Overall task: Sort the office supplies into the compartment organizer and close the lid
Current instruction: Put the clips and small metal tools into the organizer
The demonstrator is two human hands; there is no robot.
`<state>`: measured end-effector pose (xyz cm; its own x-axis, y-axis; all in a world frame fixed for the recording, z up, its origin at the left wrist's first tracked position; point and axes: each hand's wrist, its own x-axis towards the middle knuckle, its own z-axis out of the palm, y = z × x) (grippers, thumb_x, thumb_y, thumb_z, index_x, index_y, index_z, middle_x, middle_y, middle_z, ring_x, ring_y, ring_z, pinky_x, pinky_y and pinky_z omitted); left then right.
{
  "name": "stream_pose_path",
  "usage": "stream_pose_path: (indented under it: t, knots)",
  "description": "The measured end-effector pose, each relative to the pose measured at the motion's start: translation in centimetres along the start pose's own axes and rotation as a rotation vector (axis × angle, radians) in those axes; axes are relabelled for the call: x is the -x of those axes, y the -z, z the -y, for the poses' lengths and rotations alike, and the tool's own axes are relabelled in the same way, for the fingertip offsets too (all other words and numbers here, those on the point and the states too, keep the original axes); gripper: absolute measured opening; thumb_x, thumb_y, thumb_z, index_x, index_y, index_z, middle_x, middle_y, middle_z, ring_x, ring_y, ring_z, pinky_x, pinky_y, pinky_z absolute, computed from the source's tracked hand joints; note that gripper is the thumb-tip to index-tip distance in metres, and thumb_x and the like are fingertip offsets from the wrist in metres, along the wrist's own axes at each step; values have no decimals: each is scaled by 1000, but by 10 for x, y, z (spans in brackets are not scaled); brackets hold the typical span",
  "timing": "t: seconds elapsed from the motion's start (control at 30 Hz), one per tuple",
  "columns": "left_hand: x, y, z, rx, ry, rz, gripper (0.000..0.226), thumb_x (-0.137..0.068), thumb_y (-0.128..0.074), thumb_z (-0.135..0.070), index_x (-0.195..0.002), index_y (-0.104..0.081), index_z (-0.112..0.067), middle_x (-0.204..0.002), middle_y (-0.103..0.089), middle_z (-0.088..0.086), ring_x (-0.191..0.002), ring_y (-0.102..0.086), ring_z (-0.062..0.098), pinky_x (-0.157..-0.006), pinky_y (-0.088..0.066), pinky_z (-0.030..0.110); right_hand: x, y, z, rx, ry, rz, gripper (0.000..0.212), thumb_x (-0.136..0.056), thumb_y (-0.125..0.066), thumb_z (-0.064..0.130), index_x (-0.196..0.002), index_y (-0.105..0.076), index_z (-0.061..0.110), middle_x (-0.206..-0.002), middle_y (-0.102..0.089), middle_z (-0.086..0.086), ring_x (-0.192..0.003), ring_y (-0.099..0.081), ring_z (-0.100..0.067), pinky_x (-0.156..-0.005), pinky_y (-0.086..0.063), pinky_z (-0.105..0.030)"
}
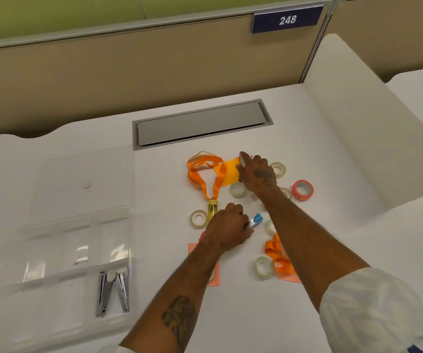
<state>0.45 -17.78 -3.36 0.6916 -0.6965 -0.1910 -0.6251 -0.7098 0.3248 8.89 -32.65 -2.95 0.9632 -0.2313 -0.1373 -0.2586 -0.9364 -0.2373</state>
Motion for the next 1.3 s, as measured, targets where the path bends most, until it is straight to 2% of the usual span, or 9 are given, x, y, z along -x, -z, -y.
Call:
stream_pose_path:
  t: [0.3, 0.47, 0.63, 0.73, 0.83, 0.93, 1.07, 1.2, 1.3]
  knots:
    - [0, 19, 13, 204, 49, -52, 38, -95, -50, -43, -102, -69, -10, -92, -56, 7, -87, -53, 20, -64, -43, 36, -23, -3, -3, -133, -84, 62, 46, -95, -47, 45, -131, -47, 15, -123, -55, -17, -113, -54, -34, -92, -45, -43]
    - [1, 38, 20, 386, 144, -112, 35, -96, -53, -40, -107, -66, -10, -100, -65, 7, -90, -59, 21, -79, -49, 42, -25, 2, -2, -194, -118, 81, 45, -89, -61, 35, -123, -47, 10, -117, -57, -17, -107, -56, -33, -88, -47, -41]
    - [6, 52, 31, 728, 315, -176, 28, -96, -57, -31, -108, -67, -8, -100, -73, 8, -87, -68, 22, -80, -55, 42, -26, 3, 1, -226, -144, 46, 57, -86, -57, 15, -138, -36, 17, -120, -57, -22, -108, -57, -40, -88, -48, -42]
    - [12, 56, 38, 807, 374, -205, 26, -97, -54, -29, -117, -61, -14, -104, -72, 8, -79, -70, 13, -70, -57, 28, -23, 4, 4, -214, -149, 41, 60, -90, -52, 16, -145, -29, 20, -124, -55, -22, -112, -55, -41, -91, -47, -43]
    - [17, 60, 45, 989, 433, -230, 27, -99, -52, -25, -122, -56, -11, -103, -72, 10, -77, -73, 15, -67, -57, 25, -21, 11, 12, -406, -212, -7, 62, -92, -53, 14, -148, -26, 21, -127, -56, -19, -112, -56, -37, -93, -48, -44]
    - [23, 66, 49, 1135, 479, -288, 27, -99, -52, -19, -125, -53, -10, -103, -71, 9, -78, -73, 18, -64, -56, 23, -14, 22, 18, -806, -258, -22, 65, -92, -55, 10, -148, -27, 26, -127, -58, -16, -103, -61, -30, -86, -55, -46]
    - [35, 76, 55, 1136, 477, -362, 42, -95, -60, -16, -133, -42, -23, -123, -65, 11, -95, -71, 24, -87, -58, 42, 4, 40, 28, -1220, -297, 55, 46, -94, -52, 9, -135, -45, 29, -122, -59, -16, -95, -63, -27, -65, -52, -30]
    - [55, 87, 64, 1147, 479, -398, 70, -89, -67, -9, -144, -31, -33, -127, -57, 13, -102, -68, 30, -81, -60, 39, 24, 52, 43, -1344, -275, 124, 29, -97, -49, 20, -125, -56, 24, -111, -61, -11, -88, -65, -26, -65, -51, -28]
    - [74, 96, 72, 1146, 469, -420, 67, -90, -68, -19, -143, -30, -32, -127, -56, 15, -94, -70, 27, -78, -60, 36, 40, 53, 59, -1311, -210, 139, 27, -99, -49, 28, -124, -57, 22, -105, -63, -7, -81, -66, -22, -59, -51, -24]
